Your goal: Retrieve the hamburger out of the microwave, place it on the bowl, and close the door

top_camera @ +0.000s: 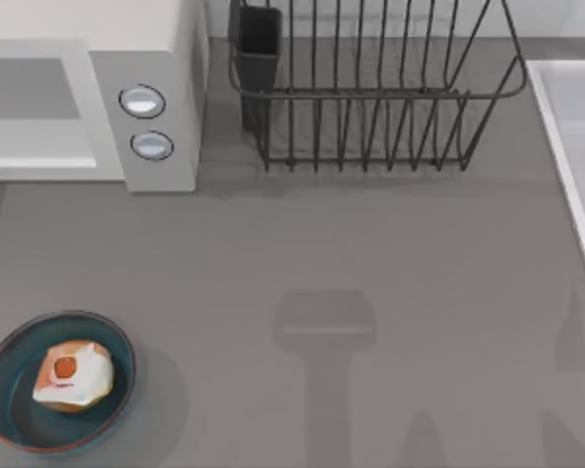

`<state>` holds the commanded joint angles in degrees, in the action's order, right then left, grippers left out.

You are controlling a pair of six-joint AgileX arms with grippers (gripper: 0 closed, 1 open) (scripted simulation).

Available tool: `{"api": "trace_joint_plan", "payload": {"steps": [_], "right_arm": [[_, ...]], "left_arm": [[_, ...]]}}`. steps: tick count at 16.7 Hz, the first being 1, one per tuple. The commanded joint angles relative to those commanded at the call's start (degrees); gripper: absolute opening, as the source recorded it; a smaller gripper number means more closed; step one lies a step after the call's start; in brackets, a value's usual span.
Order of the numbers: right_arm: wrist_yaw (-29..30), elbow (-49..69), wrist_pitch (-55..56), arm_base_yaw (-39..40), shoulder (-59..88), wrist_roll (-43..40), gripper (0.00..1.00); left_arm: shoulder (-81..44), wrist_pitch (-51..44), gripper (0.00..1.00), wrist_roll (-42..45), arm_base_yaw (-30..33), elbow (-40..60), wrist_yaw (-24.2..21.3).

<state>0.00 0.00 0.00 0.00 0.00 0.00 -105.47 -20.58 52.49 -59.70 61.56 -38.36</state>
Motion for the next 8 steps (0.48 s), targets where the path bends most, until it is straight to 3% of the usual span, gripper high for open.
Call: {"api": "trace_joint_plan", "payload": {"steps": [5, 8], "right_arm": [[0.0, 0.0, 0.0, 0.0, 0.0, 0.0, 1.0], [0.0, 0.0, 0.0, 0.0, 0.0, 0.0, 1.0]], "left_arm": [[1.2, 0.4, 0.0, -0.7, 0.8, -0.9, 0.3], [6.3, 3.2, 0.0, -3.9, 3.8, -6.6, 1.8]]}}
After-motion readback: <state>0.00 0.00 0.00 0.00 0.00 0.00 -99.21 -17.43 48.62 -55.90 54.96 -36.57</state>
